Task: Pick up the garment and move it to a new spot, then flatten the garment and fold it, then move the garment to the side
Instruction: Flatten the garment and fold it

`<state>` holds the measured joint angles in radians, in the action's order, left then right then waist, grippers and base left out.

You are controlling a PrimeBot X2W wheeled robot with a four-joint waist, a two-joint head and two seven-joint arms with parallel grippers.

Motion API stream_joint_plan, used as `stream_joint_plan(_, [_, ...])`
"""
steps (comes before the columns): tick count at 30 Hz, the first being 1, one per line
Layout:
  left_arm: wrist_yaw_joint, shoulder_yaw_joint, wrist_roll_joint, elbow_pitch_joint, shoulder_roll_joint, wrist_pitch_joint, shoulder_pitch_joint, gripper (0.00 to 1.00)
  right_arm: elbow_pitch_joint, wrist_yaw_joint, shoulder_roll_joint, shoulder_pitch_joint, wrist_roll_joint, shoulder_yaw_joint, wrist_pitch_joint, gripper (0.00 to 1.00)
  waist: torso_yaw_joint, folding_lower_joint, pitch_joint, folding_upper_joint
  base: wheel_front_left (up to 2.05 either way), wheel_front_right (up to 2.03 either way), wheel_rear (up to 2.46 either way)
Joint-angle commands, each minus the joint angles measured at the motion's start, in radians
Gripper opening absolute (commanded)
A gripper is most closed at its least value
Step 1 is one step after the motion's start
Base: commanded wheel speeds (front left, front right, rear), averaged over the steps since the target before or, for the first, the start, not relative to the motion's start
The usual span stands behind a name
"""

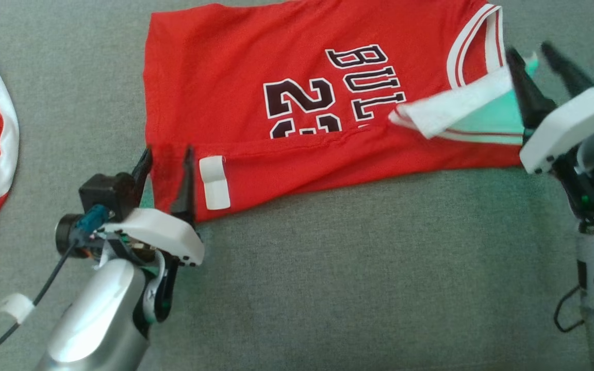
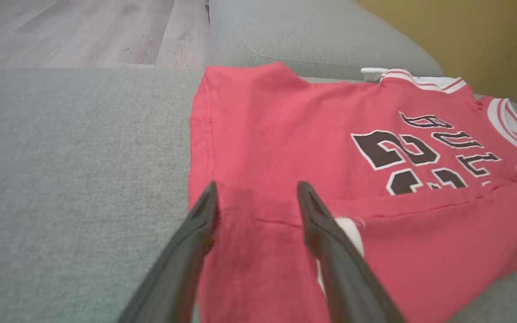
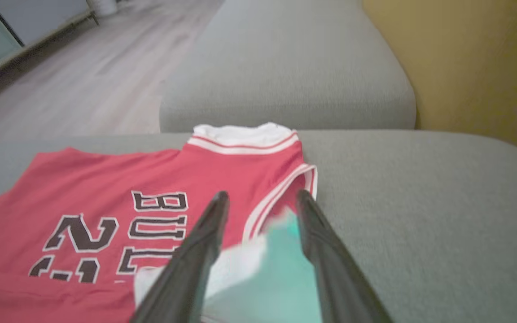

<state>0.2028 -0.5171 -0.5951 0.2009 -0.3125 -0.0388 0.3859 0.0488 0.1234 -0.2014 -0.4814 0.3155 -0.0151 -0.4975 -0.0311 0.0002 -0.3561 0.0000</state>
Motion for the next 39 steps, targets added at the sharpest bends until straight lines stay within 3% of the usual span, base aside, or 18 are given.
stream_joint_plan(1, [0.005,0.034,0.016,-0.022,-0.016,0.015,0.033,1.00,-0.034,0.007,-0.010,-0.028,0.008,-0.015,0.017,1.00,0.002,-0.0002,0.007,0.0000,0.00,0.00,0.00])
stream_joint_plan(7, [0.028,0.050,0.021,-0.013,-0.017,0.086,-0.020,1.00,-0.027,0.007,-0.007,0.010,0.032,0.006,0.097,1.00,0.002,-0.0002,0.058,0.0000,0.00,0.00,0.00])
stream_joint_plan(15, [0.045,0.026,-0.009,-0.007,-0.016,0.035,-0.110,1.00,-0.036,0.007,0.028,0.127,0.007,0.088,0.064,1.00,-0.003,-0.0002,0.073,0.0000,0.00,0.00,0.00])
stream_joint_plan(18, [0.076,0.029,0.000,0.024,-0.013,0.020,-0.096,1.00,-0.024,0.007,0.047,0.139,-0.009,0.106,0.073,1.00,-0.007,-0.0002,0.056,0.0000,0.00,0.00,0.00])
stream_joint_plan(24, [0.079,0.017,-0.013,0.100,0.009,-0.033,-0.049,0.98,0.029,0.007,0.073,0.130,-0.036,0.117,0.081,1.00,-0.015,-0.0002,0.025,0.0000,0.00,0.00,0.00])
stream_joint_plan(25, [0.075,0.012,-0.018,0.113,0.011,-0.048,-0.044,0.46,0.042,0.007,0.075,0.126,-0.047,0.122,0.079,1.00,-0.017,-0.0002,0.022,0.0000,0.00,0.00,0.00])
stream_joint_plan(26, [0.067,0.007,-0.025,0.121,0.015,-0.064,-0.041,0.00,0.056,0.007,0.078,0.122,-0.058,0.126,0.075,1.00,-0.018,-0.0002,0.019,0.0000,0.00,0.00,0.00])
stream_joint_plan(36, [0.014,-0.024,-0.049,0.136,0.034,-0.082,-0.030,0.00,0.218,0.007,0.122,0.062,-0.097,0.144,0.056,1.00,-0.001,-0.0002,0.002,0.0000,0.00,0.00,0.00])
stream_joint_plan(39, [0.007,-0.030,-0.048,0.142,0.038,-0.075,-0.025,0.00,0.283,0.007,0.128,0.055,-0.172,0.163,0.020,1.00,0.010,-0.0002,0.003,0.0000,0.00,0.00,0.00])
